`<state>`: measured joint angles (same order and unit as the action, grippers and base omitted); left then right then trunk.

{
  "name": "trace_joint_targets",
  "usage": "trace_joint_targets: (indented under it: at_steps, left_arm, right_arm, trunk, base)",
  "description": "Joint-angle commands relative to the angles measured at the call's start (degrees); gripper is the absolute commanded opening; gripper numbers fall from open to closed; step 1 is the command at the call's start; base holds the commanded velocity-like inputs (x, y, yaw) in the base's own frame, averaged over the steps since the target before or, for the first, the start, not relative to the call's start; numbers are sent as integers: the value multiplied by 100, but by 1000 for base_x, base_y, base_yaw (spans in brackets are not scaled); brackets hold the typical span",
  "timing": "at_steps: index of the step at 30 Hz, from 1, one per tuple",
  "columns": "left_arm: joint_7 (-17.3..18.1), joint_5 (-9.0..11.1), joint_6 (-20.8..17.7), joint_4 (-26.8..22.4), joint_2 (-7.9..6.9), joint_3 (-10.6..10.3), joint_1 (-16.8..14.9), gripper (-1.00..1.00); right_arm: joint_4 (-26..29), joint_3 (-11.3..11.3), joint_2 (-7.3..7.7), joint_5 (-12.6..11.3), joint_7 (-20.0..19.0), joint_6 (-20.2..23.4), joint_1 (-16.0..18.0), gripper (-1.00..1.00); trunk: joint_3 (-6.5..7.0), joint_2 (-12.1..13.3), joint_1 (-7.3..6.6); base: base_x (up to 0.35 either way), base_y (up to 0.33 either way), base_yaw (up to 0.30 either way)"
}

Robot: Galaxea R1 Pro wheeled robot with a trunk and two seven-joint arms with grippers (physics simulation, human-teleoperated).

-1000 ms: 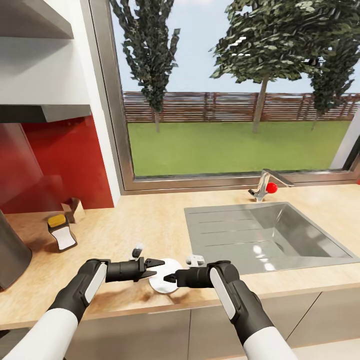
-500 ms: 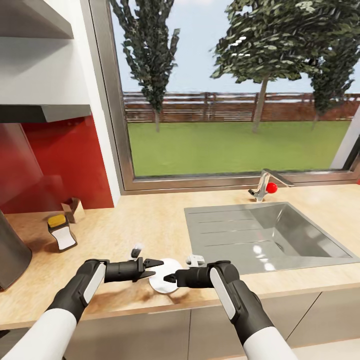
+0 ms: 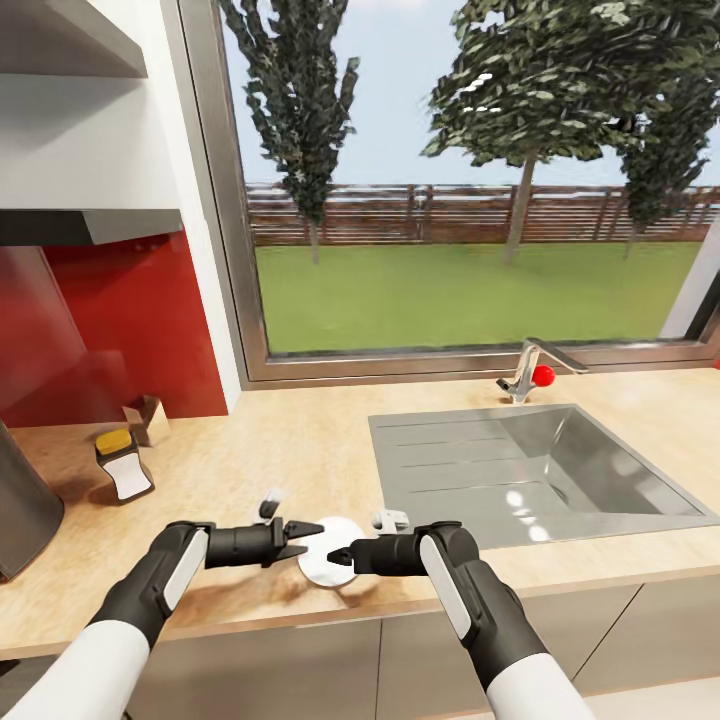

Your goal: Set up a coffee station on the kitchen countertop: keep the coffee maker on the countertop, move the bottle of coffee from the kitchen shelf to the counter next to the coffee maker, place a paper coffee filter on top of the coffee maker, put the saucer next to the coffee maker with the coffee cup on the saucer, and place the electric kettle next to the coffee maker.

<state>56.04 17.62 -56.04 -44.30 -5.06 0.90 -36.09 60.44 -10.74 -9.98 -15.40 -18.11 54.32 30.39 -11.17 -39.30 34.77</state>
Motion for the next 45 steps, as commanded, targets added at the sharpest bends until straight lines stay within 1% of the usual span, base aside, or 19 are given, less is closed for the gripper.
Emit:
trace_joint_targets:
  at_steps: [1,7,18,25,27,35,45]
  left_arm:
    - [21,-10,-21,0,-12,10,2,100]
    - [21,-4,-21,0,-104,9,13,100]
    - [21,-12,-13,4,-166,16,16,100]
    - [28,-5,-12,8,-297,16,23,100]
    - [29,-5,-12,9,-313,16,23,100]
    - [30,-4,-12,9,-328,16,23,100]
    - [30,-2,-8,9,-323,14,23,100]
  right_arm:
    - [-189,2,-2,55,-17,35,2,100]
    - [-182,12,-2,55,-17,35,2,100]
    - [-182,27,-2,55,-17,35,2,100]
    - [-182,28,-2,55,-17,35,2,100]
    - [-183,28,-2,55,-17,35,2,100]
    - [-313,28,-2,55,-17,35,2,100]
    - [-324,28,-2,49,-17,35,2,100]
  trunk:
    - [-10,-7,2]
    - [-10,-7,2]
    - [-10,-7,2]
    - [-10,-7,2]
    - [-10,-7,2]
    - [-10,-7,2]
    - [-10,-7,2]
  base:
    - [0,0,0]
    - [0,0,0]
    - [0,0,0]
    - [0,0,0]
    - [0,0,0]
    - [0,0,0]
    - [0,0,0]
